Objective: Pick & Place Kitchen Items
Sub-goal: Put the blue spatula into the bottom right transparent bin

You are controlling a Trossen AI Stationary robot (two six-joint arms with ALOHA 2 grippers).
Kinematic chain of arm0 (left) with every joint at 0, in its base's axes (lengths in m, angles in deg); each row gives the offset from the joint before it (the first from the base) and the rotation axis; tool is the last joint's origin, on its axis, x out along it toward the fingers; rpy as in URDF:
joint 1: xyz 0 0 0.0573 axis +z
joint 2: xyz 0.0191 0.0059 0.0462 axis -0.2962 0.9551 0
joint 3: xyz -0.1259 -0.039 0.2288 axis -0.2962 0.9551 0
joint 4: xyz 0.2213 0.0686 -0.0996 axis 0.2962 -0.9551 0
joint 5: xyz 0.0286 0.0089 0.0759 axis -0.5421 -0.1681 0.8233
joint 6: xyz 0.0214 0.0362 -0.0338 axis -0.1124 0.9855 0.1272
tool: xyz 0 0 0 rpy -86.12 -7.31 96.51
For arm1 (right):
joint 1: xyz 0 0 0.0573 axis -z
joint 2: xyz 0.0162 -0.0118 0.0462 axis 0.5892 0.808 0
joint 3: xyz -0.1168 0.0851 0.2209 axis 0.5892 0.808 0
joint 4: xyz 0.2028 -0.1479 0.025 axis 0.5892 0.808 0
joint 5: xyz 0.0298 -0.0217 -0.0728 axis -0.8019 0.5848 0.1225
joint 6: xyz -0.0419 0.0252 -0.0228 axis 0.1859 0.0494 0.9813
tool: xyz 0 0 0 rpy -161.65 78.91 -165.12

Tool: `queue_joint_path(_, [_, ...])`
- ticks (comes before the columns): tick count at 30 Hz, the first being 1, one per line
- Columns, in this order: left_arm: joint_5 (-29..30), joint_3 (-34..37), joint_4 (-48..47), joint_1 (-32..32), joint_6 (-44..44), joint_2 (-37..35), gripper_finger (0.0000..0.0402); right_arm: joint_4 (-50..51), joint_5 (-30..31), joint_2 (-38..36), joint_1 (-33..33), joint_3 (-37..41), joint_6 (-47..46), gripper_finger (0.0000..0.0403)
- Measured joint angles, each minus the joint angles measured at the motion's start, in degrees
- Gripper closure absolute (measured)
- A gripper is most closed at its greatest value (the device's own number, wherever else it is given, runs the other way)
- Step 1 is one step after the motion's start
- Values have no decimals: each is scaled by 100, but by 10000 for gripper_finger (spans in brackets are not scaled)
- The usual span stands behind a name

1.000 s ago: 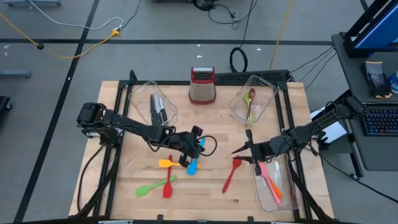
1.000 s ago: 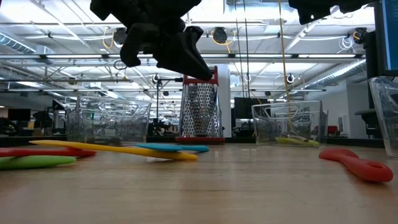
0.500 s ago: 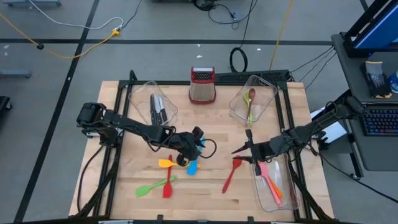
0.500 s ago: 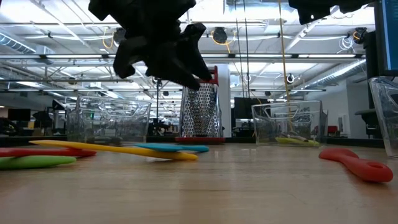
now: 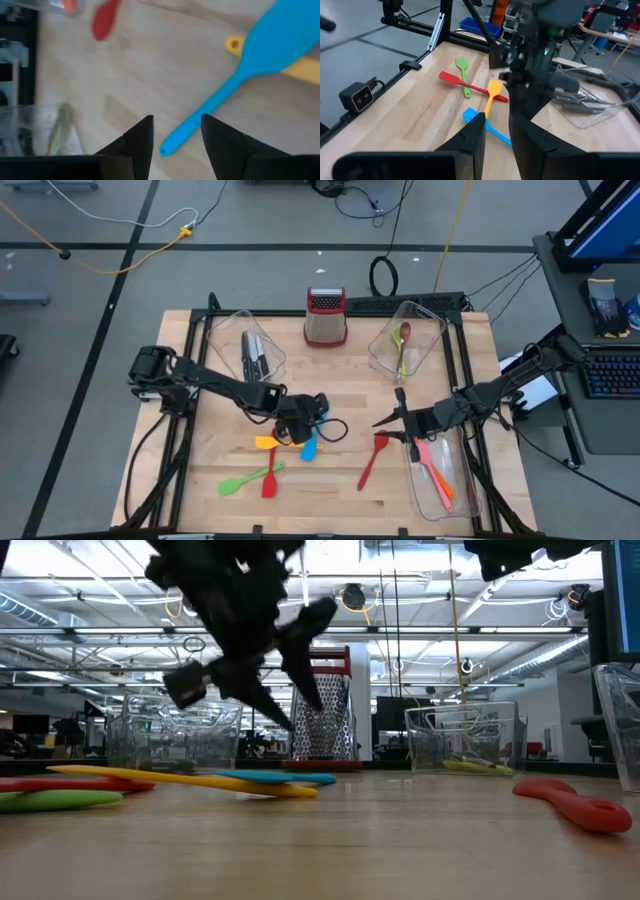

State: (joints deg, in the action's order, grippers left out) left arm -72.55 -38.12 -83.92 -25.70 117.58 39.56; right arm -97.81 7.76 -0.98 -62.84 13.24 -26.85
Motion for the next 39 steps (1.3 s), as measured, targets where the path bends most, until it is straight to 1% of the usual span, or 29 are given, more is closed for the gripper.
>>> queue_joint_path(3, [28,2,-29,35,344,323,244,0,0,0,2,-1,-202,326])
queue_joint_path(5, [213,7,-25,35,739,498,248,0,0,0,2,-2,-301,326])
queue_joint_path(8, [491,7,19,31,1216,613,248,0,0,0,2,-2,-310,326])
queue_joint_path(10, [533,7,15,31,1304,619,248,2,0,0,2,-2,-310,326])
queue_joint_path(14, [429,4,71,31,1349,616,249,2,0,0,2,-2,-303,326])
queue_joint_path(19, [334,4,5,-70,1953,616,249,2,2,0,2,-2,-305,326])
queue_joint_path(23, [315,4,-42,-62,2044,616,250,2,2,0,2,-2,-304,326])
queue_joint_path(27, [323,4,-44,-63,2462,616,250,4,2,0,2,-2,-299,326])
queue_joint_path(39, [284,4,54,-107,2745,616,250,2,23,0,69,-2,-301,326])
